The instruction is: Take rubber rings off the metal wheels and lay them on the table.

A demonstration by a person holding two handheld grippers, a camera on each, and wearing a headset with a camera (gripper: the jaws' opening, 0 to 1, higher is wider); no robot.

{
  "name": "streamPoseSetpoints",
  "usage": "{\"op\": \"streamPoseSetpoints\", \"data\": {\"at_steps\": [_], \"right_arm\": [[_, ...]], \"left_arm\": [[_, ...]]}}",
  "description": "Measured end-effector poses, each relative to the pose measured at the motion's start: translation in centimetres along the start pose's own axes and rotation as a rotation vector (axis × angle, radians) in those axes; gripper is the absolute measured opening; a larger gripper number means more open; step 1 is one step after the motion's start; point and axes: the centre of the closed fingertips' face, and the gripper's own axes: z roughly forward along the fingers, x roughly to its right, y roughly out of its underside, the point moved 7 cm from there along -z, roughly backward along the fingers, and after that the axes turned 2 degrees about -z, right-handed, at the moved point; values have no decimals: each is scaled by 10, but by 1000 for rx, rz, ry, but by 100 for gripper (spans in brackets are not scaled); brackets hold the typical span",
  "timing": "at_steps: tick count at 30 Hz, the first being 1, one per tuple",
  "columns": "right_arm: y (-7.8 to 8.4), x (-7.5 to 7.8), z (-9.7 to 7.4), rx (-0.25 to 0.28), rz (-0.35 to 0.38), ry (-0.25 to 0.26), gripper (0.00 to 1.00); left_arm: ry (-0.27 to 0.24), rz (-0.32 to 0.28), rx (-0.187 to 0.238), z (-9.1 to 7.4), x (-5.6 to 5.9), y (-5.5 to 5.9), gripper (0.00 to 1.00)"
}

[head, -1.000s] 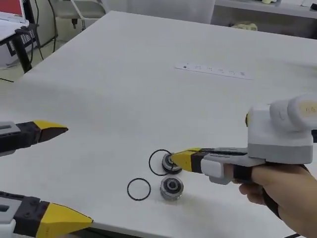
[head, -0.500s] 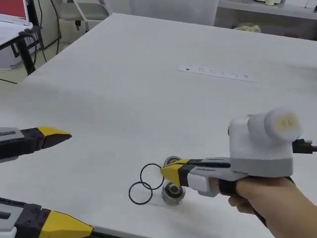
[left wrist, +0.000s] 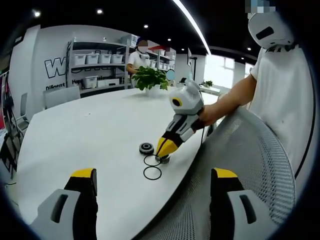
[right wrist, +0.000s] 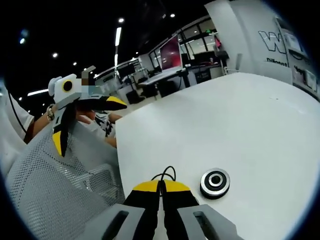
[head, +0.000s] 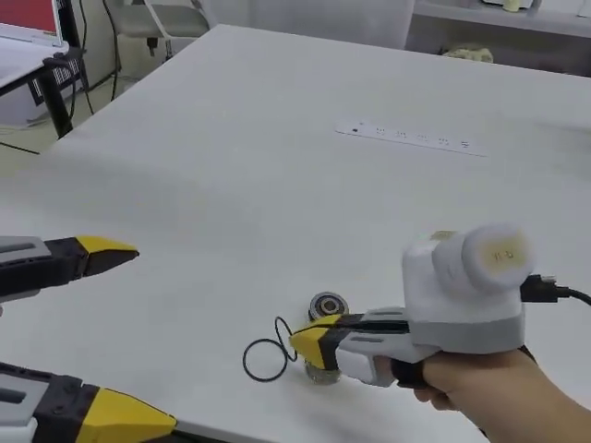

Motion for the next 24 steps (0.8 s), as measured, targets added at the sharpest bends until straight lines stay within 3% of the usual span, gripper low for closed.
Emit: {"op": "streamPoseSetpoints", "data": {"at_steps": [12, 16, 24], "right_arm": [[9, -8, 10, -57, -32, -40, 0], [11, -10, 11, -77, -37, -46, 4], [9, -7, 8, -67, -23, -36, 7]], "left_arm": [[-1, -1, 7, -1, -1, 1, 90], [-7, 3, 18, -2, -1, -1, 88], [-5, 9, 18, -1, -1, -1, 88]]}}
